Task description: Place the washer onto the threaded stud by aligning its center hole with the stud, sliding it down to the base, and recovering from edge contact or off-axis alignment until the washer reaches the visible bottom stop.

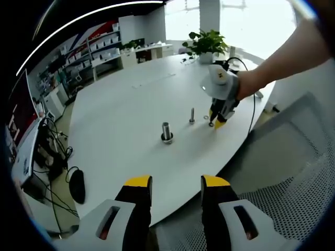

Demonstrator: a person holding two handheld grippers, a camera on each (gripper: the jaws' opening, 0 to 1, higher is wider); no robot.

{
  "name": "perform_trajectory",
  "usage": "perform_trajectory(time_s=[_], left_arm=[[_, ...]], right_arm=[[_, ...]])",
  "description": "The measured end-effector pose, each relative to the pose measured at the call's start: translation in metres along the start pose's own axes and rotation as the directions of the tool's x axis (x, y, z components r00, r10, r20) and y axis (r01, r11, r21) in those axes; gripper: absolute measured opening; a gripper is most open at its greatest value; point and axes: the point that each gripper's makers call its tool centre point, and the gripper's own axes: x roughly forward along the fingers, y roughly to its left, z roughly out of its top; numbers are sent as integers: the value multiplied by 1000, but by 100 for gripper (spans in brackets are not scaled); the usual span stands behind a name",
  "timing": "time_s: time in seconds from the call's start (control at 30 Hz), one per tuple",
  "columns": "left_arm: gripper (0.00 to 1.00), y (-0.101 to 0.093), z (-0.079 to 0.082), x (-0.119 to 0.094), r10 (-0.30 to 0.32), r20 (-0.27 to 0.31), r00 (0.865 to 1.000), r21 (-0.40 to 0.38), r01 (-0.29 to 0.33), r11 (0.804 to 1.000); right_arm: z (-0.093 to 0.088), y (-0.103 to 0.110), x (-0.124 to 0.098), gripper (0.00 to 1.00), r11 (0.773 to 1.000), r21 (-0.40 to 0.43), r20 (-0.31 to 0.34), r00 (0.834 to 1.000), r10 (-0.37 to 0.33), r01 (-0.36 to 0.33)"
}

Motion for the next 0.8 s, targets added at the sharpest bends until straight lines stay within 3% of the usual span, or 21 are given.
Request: perform_trajectory(time_s=[0.3, 0.67, 0.8], left_arm=[[35, 0, 0, 0, -1, -2, 1000, 0, 1, 1000], [35, 1, -2, 0, 2, -7, 1000, -1, -2, 1000], [35, 1, -2, 0, 2, -12, 1000, 2, -2, 1000]], right_arm=[[1, 1, -1, 21, 1000, -12, 21, 1000, 12, -12], [2, 3, 1, 21, 998, -66, -81, 997, 10, -15], [2, -1, 1, 20, 1000, 11, -69, 998, 12, -12]])
